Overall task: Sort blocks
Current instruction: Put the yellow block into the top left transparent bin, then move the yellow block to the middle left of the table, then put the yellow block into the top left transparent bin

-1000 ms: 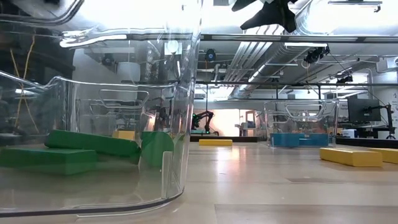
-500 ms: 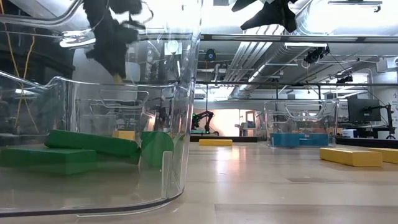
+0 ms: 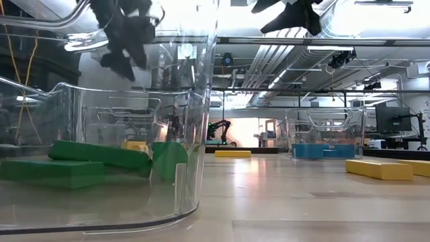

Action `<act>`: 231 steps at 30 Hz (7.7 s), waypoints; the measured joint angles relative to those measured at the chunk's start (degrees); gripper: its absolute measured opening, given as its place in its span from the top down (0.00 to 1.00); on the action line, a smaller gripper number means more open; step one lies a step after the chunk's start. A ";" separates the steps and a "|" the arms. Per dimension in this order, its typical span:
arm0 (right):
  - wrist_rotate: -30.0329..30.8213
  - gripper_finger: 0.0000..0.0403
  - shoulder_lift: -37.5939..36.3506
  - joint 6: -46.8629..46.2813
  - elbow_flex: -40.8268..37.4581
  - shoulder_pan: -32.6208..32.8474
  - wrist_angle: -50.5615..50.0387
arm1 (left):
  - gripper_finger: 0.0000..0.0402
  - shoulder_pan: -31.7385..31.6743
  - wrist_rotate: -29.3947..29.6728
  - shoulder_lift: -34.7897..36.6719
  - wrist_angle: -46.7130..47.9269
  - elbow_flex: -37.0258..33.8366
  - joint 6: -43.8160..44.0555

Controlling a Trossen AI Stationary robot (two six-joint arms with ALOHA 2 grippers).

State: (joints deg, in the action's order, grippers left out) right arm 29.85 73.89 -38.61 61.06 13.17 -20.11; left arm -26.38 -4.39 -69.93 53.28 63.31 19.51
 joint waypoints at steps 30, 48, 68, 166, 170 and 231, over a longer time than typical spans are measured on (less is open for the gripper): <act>-1.38 0.48 0.00 0.04 0.00 -1.69 -4.49 | 0.61 81.71 -16.58 -26.41 10.80 -6.33 43.59; -3.59 0.48 0.00 -0.26 0.00 -1.66 -4.52 | 1.00 82.15 -24.69 -26.54 -4.34 -15.43 45.89; -3.55 0.48 0.00 -0.40 0.00 -1.66 -7.99 | 1.00 61.54 -13.01 -21.19 -9.97 -17.00 29.11; -8.66 0.48 7.23 -16.48 -0.02 9.88 7.27 | 0.39 43.70 3.48 -5.85 -15.43 -8.33 -50.19; -8.64 0.48 7.23 -16.61 -0.02 9.88 7.29 | 0.39 43.70 3.52 -5.85 -15.53 -8.33 -50.20; -6.37 0.48 7.23 -15.13 -0.02 8.96 6.00 | 0.42 51.46 4.86 -10.40 -28.17 -29.27 -70.00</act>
State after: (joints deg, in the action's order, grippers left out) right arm 23.49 81.12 -53.74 61.04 22.13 -14.11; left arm 25.08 0.47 -80.33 25.10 34.04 -50.50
